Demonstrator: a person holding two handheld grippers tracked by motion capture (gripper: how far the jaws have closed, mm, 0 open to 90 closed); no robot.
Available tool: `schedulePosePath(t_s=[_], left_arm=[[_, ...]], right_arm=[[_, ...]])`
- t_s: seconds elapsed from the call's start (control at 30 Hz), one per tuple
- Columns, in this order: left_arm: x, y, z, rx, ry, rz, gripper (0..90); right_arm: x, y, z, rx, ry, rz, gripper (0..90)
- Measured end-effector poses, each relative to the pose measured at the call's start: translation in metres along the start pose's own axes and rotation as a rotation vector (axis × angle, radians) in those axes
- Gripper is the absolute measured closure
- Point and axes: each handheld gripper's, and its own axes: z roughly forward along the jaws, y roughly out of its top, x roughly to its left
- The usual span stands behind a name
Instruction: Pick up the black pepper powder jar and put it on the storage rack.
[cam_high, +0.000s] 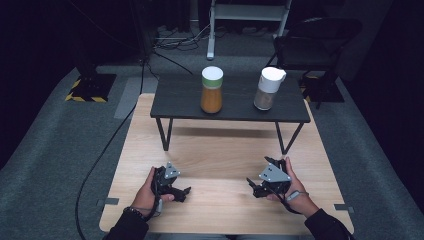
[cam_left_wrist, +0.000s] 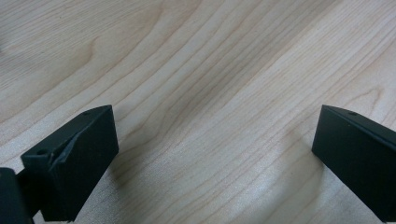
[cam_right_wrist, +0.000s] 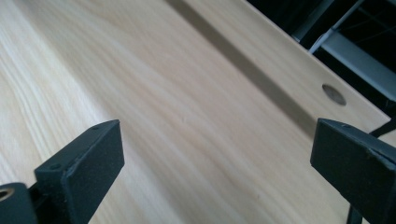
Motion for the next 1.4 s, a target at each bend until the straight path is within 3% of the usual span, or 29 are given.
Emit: schedulePosePath(t_s=[0.3,0.7,0.97,1.2,1.4], left_arm=[[0.0,0.0,0.0,0.0,0.0,0.0,0.5],[0.0,0.0,0.0,-0.001,0.0,0.0,0.5],[0.0,0.0,0.0,0.0,0.0,-0.001,0.5],[0.0,0.001,0.0,0.001,-0.001,0.001,0.4],[-0.001,0.001,0.001,0.0,-0.002,0.002,0.4]], right_arm=[[-0.002,-0.015,-0.002,0.065,0.011,0.023,2.8],[-0.016,-0.033,-0.006,0.13,0.036,0.115,2.8],[-0.031,-0.041,-0.005,0.15,0.085,0.198,2.4],[-0.056,-0.045,-0.001,0.193,0.165,0.308,0.4],[-0.07,-0.052,-0.003,0.209,0.197,0.346,0.4]])
